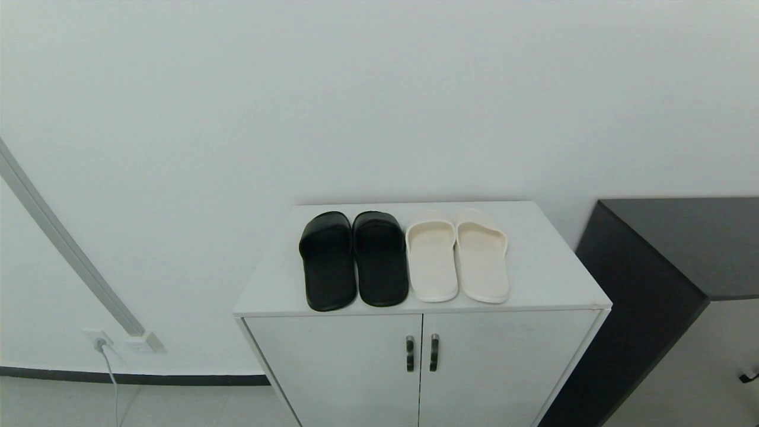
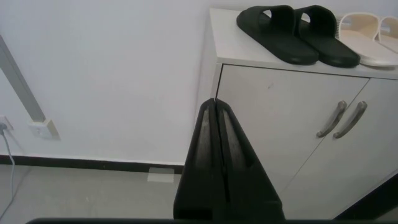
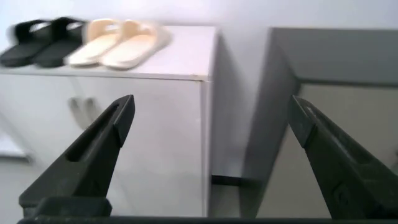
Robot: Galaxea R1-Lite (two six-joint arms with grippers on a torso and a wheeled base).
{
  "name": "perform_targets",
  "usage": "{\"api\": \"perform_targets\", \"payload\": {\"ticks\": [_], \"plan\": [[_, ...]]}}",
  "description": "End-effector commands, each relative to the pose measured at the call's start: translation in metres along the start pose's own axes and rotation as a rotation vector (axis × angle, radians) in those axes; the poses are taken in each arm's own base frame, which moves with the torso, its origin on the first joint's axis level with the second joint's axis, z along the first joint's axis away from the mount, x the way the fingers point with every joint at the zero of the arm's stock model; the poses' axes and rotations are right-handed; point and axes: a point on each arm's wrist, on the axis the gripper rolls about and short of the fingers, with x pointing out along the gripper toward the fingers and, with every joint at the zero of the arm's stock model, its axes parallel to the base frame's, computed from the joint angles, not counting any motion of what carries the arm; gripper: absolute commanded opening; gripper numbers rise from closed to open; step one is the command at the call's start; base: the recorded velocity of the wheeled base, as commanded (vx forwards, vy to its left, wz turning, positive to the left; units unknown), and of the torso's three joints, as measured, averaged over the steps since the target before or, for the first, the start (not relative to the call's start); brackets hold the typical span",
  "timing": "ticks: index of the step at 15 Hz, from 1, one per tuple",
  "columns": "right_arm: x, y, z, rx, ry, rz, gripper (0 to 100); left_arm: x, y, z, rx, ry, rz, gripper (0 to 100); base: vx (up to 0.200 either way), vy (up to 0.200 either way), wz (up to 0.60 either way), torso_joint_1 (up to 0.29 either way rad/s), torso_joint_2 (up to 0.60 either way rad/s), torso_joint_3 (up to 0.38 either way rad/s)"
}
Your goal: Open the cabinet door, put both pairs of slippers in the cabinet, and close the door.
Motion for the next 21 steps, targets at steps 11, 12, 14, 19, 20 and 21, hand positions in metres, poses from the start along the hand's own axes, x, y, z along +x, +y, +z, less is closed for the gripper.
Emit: {"api": "perform_targets", "payload": {"ticks": [11, 12, 14, 19, 20, 21], "plan": [[0.189, 0.087, 0.078, 0.112, 0.337, 0.247, 100, 0.0, 0.0, 0.0, 0.0, 0.001, 0.001, 0, 0.0, 0.0, 0.0, 0.0, 0.0, 0.0], [0.203, 0.101, 0.078, 0.106, 0.326, 0.228, 100, 0.0, 0.0, 0.0, 0.0, 0.001, 0.001, 0, 0.0, 0.0, 0.0, 0.0, 0.0, 0.0], [0.231, 0.134, 0.072, 0.091, 0.315, 0.182, 100, 0.0, 0.0, 0.0, 0.0, 0.001, 0.001, 0, 0.0, 0.0, 0.0, 0.0, 0.0, 0.0], [0.292, 0.192, 0.054, 0.109, 0.251, 0.035, 100, 0.0, 0.0, 0.0, 0.0, 0.0, -0.001, 0, 0.0, 0.0, 0.0, 0.0, 0.0, 0.0], [0.302, 0.198, 0.053, 0.106, 0.244, 0.012, 100, 0.0, 0.0, 0.0, 0.0, 0.001, -0.001, 0, 0.0, 0.0, 0.0, 0.0, 0.0, 0.0], [0.311, 0.205, 0.05, 0.103, 0.24, 0.005, 100, 0.0, 0.0, 0.0, 0.0, 0.0, -0.001, 0, 0.0, 0.0, 0.0, 0.0, 0.0, 0.0]]}}
